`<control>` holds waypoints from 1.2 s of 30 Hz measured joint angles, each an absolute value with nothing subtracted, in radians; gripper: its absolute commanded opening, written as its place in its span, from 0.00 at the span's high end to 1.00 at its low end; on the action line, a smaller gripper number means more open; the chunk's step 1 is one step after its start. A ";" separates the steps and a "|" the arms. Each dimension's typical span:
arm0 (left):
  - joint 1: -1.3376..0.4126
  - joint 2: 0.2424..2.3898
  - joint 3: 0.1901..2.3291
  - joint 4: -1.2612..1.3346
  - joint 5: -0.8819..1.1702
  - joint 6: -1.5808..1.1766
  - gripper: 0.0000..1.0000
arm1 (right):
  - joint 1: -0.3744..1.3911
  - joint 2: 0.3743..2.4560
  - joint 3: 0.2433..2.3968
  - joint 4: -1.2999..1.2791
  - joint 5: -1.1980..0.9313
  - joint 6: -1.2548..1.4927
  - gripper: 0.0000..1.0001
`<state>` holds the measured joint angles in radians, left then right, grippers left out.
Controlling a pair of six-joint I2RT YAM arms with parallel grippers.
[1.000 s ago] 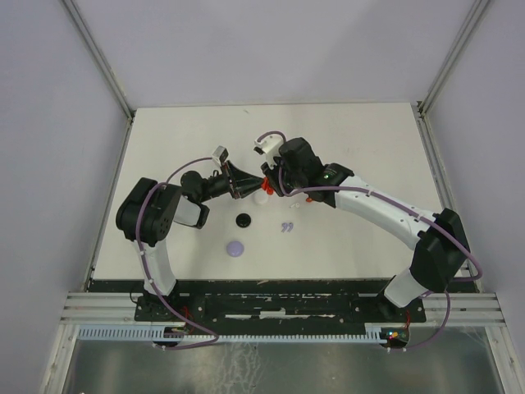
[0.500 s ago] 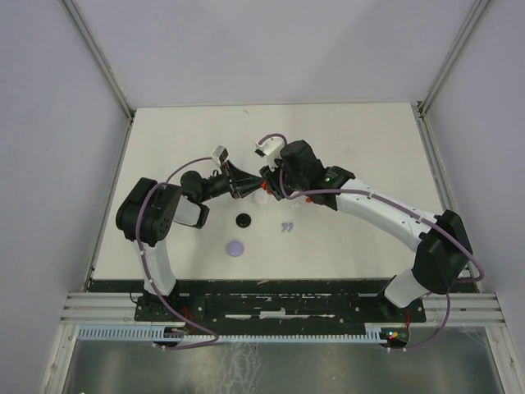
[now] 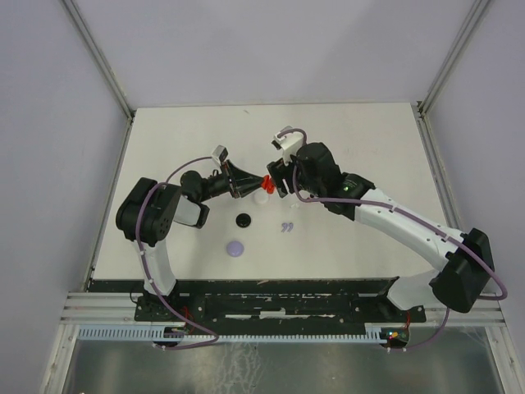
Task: Insert the wireless bluetooth earbuds into the charging case
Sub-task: Pick up the earbud from the charging case.
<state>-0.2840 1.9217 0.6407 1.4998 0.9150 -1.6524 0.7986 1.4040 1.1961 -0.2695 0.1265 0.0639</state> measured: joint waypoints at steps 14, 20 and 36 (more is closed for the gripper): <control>-0.304 1.921 0.640 1.507 0.918 -1.659 0.97 | 0.796 1.312 1.139 -0.349 0.401 0.211 0.00; -0.312 1.917 0.618 1.506 0.916 -1.658 0.97 | 0.796 1.285 1.139 -0.373 0.421 0.232 0.00; -0.329 1.848 0.595 1.499 0.917 -1.645 0.97 | 0.796 1.453 1.148 -0.399 0.398 0.239 0.00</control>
<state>-0.3294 1.8484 0.5953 1.4994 0.9173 -1.6455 0.7956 1.4528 1.1481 -0.3988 0.3977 0.2386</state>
